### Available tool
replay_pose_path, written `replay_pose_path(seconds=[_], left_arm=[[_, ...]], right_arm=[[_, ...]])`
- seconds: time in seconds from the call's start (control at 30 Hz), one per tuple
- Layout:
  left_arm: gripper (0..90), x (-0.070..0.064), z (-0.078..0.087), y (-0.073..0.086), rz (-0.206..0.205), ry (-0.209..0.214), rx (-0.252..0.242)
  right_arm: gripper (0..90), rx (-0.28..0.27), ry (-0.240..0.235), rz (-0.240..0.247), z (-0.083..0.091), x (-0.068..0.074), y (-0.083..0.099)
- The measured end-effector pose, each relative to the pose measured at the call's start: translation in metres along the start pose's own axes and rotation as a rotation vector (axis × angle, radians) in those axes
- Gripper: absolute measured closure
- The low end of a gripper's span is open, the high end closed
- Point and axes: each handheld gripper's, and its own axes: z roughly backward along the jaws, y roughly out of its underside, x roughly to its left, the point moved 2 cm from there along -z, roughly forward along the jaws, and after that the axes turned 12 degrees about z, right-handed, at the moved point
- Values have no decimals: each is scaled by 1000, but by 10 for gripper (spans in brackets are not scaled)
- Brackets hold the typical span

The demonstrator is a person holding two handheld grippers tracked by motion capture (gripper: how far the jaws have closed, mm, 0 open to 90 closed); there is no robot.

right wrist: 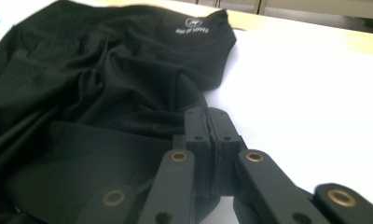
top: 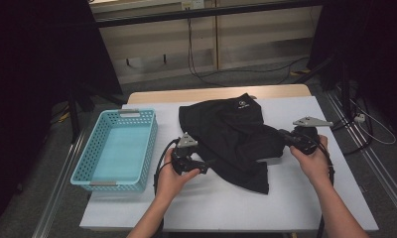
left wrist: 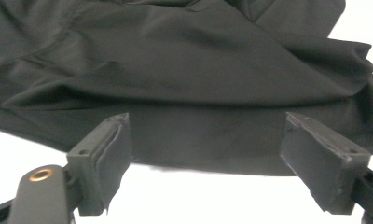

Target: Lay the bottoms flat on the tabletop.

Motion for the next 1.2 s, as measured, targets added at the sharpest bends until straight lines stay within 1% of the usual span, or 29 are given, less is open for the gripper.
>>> replay_pose_path(seconds=[0.1,0.2,0.27,0.33,0.5,0.6,0.63,0.67,0.73,0.8,0.83,0.87,0.9,0.93,0.97,1.07,1.13,1.2], left_arm=[[200,-1,-4,3,-6,3,11],[211,-1,-7,6,-13,4,26],[223,-2,-7,7,-18,6,33],[258,-4,-8,8,-25,15,37],[373,-11,-15,13,-61,28,72],[445,-17,-21,16,-84,37,112],[466,-19,-22,16,-93,42,112],[512,-19,-22,16,-93,47,114],[612,-21,-22,16,-84,61,128],[692,-21,-23,16,-80,80,129],[755,-21,-23,17,-72,89,132],[803,-20,-23,16,-61,90,141],[865,-20,-23,16,-48,101,157],[889,-20,-23,16,-47,102,159],[893,-20,-23,15,-47,100,163],[900,-19,-21,12,-20,89,188],[900,-13,-15,9,2,87,191],[900,-6,-5,4,19,75,173]], right_arm=[[881,3,26,-2,3,-5,1],[881,0,30,-40,5,-12,5],[881,-2,40,-47,8,-16,8],[878,-5,32,-55,8,-15,9],[874,0,12,-24,6,-7,8],[868,3,3,-7,5,-2,6],[867,3,1,-3,5,-1,6],[865,3,-3,2,4,0,6],[859,3,-5,-1,4,1,6],[854,5,-8,-4,4,1,7],[852,5,-8,-4,4,1,7],[853,4,-10,-5,4,1,7],[853,2,-12,-7,4,1,7],[853,1,-13,-8,4,2,7],[853,1,-14,-7,4,2,7],[857,-1,-13,-2,4,2,6],[858,-3,-15,-4,5,2,6],[857,-7,-17,-4,6,1,6]])
